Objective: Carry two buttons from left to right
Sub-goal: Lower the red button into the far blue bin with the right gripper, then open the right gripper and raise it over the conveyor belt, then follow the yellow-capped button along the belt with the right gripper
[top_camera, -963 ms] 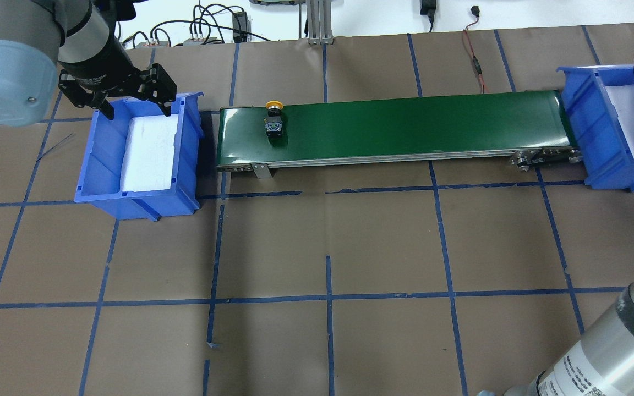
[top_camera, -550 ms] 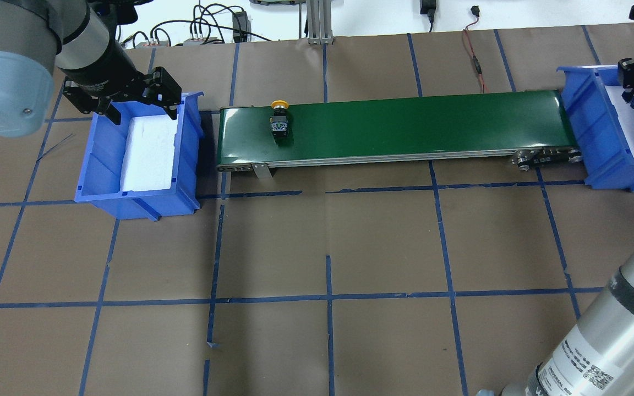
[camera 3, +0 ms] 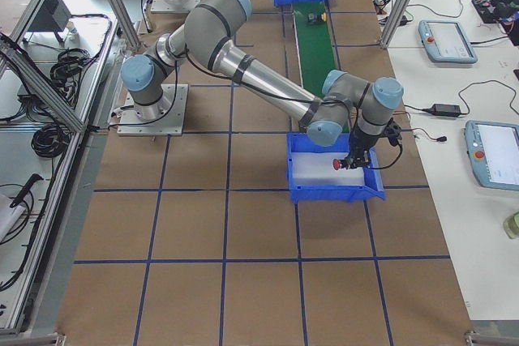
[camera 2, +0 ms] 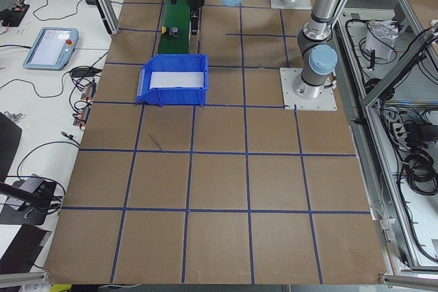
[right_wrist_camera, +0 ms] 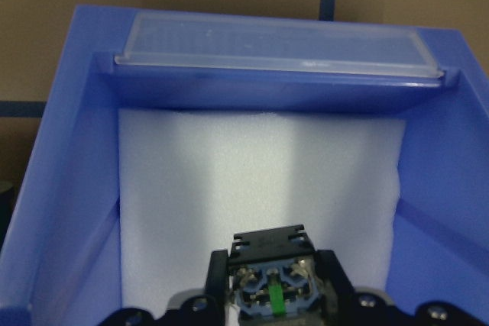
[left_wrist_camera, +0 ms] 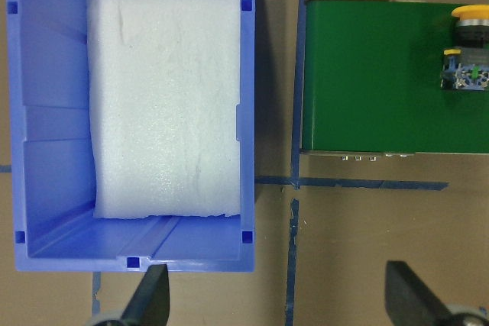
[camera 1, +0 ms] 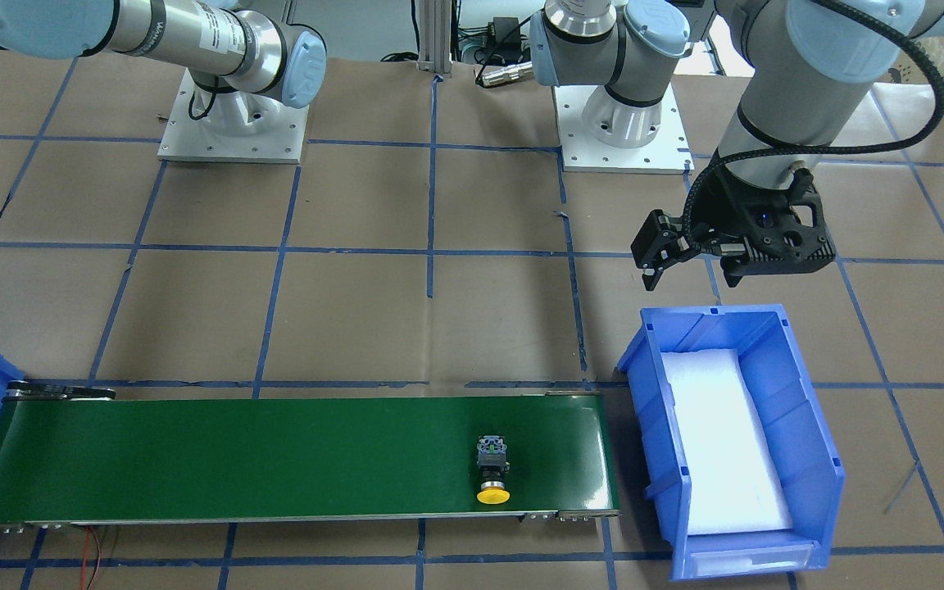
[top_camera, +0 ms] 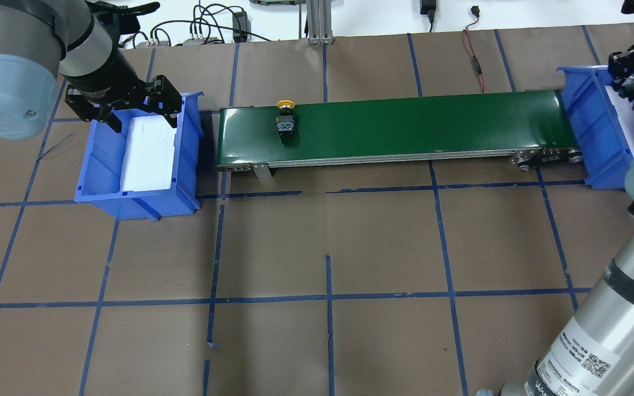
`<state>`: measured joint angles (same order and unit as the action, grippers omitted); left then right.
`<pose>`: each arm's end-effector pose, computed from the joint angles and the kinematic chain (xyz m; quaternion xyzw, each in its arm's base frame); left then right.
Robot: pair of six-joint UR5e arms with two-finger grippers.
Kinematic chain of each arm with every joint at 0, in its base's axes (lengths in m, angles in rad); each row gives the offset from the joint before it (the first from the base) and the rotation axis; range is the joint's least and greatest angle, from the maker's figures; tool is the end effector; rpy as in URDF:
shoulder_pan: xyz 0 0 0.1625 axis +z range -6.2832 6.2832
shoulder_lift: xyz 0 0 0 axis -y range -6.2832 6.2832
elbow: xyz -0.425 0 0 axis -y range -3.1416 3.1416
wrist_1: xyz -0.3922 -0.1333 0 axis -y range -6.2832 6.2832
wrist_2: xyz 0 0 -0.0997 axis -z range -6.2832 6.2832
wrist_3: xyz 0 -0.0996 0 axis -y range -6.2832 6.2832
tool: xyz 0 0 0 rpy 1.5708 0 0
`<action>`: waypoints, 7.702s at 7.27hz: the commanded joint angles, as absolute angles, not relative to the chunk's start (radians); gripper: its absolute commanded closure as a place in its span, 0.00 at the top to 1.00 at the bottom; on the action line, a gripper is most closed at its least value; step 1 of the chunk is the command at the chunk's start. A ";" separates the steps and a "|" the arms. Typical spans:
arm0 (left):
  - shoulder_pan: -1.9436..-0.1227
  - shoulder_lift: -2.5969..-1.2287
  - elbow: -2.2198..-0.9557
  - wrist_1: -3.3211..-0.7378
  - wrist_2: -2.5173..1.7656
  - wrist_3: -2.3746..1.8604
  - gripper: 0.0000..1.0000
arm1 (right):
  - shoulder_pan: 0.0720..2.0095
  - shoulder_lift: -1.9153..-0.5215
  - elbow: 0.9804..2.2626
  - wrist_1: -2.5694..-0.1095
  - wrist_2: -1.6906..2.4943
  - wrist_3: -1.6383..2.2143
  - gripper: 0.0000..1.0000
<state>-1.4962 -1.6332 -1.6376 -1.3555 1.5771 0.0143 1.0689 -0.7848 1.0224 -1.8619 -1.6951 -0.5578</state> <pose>-0.0933 -0.5318 0.4455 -0.0303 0.9986 -0.0429 0.0051 -0.2724 -0.7479 0.2772 0.0262 -0.9974 -0.0083 0.0671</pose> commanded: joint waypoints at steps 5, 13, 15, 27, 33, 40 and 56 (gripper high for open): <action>-1.486 -1.649 -1.643 -1.350 1.582 0.014 1.00 | 1.055 -0.739 1.005 -1.894 -1.658 -0.604 0.06; -1.485 -1.651 -1.643 -1.355 1.580 0.015 1.00 | 1.043 -0.785 1.005 -1.873 -1.658 -0.606 0.98; -1.485 -1.637 -1.641 -1.356 1.577 0.018 1.00 | 1.049 -0.853 1.008 -1.809 -1.655 -0.606 0.98; -1.476 -1.601 -1.643 -1.411 1.568 -0.002 1.00 | 1.555 -1.294 1.336 -1.696 -1.583 -0.034 1.00; -1.473 -1.592 -1.646 -1.405 1.575 -0.001 1.00 | 1.555 -1.379 1.428 -1.690 -1.586 -0.028 1.00; -1.476 -1.557 -1.698 -1.422 1.571 -0.011 1.00 | 1.560 -1.391 1.433 -1.606 -1.608 -0.018 1.00; -1.466 -1.563 -1.698 -1.419 1.578 0.026 1.00 | 1.578 -1.332 1.439 -1.686 -1.618 -0.028 1.00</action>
